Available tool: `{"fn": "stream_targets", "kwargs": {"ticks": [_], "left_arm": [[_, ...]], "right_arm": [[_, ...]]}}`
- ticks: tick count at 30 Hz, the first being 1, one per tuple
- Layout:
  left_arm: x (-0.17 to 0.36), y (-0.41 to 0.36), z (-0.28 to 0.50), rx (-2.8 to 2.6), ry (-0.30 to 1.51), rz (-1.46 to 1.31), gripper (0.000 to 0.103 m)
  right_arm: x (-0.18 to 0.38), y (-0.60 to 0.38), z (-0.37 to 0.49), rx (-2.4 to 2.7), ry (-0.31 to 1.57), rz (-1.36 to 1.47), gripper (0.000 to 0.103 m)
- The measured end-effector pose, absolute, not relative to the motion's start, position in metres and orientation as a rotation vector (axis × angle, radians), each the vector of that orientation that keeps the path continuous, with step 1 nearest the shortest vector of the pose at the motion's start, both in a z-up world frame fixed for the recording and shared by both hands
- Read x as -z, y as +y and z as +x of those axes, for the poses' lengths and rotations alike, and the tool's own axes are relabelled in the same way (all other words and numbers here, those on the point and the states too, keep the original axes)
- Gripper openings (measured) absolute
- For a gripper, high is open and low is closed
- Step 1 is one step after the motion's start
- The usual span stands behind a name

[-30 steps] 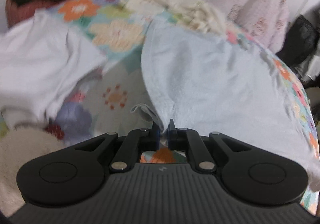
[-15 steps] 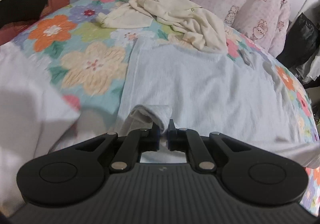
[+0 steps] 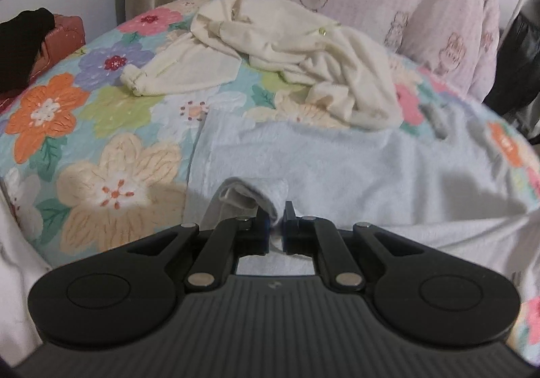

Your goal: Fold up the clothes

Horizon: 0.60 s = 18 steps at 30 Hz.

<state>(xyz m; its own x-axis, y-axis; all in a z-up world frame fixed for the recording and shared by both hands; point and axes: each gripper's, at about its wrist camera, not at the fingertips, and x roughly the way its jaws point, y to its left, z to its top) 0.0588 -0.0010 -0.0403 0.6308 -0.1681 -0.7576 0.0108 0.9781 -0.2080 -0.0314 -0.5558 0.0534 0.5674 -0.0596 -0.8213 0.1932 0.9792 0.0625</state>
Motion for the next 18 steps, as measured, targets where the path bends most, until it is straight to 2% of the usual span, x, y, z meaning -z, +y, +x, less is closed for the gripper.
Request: {"fn": "stream_targets", "kwargs": {"ticks": [4, 8, 11, 18], "left_arm": [[0.051, 0.023, 0.088, 0.128, 0.920, -0.335, 0.006], [0.034, 0.018, 0.096, 0.111, 0.871, -0.254, 0.006], [0.026, 0.008, 0.104, 0.123, 0.836, -0.208, 0.006], [0.024, 0.016, 0.158, 0.150, 0.863, -0.343, 0.006]], "right_arm": [[-0.033, -0.575, -0.014, 0.144, 0.908, 0.253, 0.008], [-0.040, -0.584, -0.005, 0.095, 0.760, 0.294, 0.008], [-0.035, -0.590, 0.011, 0.099, 0.752, 0.307, 0.008], [-0.031, -0.601, 0.049, 0.146, 0.712, 0.283, 0.008]]}}
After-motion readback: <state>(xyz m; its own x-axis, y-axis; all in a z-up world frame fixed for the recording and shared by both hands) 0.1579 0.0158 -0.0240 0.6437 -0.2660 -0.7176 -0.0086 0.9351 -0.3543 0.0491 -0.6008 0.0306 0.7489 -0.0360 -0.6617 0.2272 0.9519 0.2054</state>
